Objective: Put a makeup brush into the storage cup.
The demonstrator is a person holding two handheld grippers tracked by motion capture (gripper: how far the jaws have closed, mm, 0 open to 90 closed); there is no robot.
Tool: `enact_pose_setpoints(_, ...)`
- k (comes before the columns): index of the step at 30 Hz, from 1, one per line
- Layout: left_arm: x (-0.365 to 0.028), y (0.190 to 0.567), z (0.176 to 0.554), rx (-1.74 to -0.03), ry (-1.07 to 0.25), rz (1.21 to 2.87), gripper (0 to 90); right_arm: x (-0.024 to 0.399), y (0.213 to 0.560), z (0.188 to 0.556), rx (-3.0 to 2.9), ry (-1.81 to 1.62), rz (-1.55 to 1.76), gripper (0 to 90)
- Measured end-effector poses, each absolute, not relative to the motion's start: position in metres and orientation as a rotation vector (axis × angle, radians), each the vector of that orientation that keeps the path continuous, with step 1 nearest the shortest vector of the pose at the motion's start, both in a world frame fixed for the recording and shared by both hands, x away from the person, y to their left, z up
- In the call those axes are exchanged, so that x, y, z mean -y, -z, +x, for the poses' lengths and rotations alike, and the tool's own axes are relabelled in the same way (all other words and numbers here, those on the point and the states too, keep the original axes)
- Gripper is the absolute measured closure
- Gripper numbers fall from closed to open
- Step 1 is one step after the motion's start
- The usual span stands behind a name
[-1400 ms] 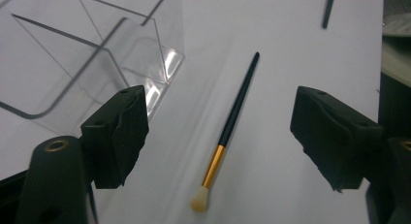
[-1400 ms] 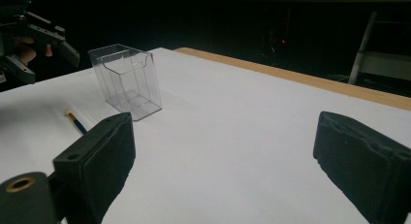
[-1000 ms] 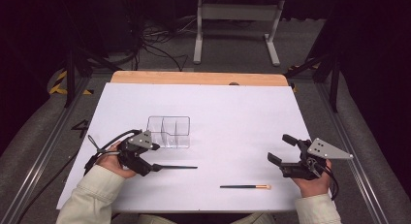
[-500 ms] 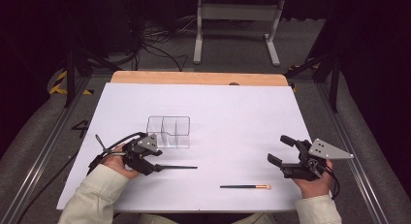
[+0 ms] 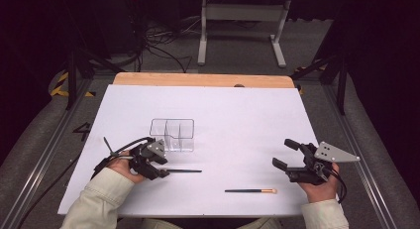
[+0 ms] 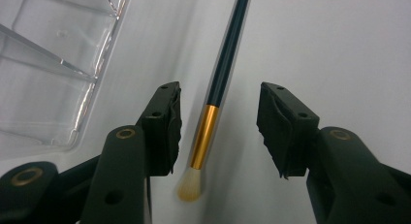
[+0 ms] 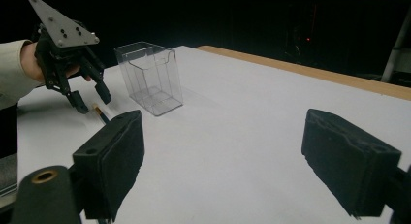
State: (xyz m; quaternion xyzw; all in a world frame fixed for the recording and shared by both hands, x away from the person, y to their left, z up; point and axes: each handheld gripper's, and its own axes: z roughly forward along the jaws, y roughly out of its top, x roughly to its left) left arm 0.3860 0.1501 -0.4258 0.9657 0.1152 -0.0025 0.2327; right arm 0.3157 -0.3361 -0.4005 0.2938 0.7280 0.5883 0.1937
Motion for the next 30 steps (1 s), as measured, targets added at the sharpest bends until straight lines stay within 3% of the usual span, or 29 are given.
enact_pose_setpoints(30,-0.135,0.431,0.389,-0.290,0.025,2.776,66.9,0.335,0.402,0.315,-2.061,-1.650,0.814,18.2)
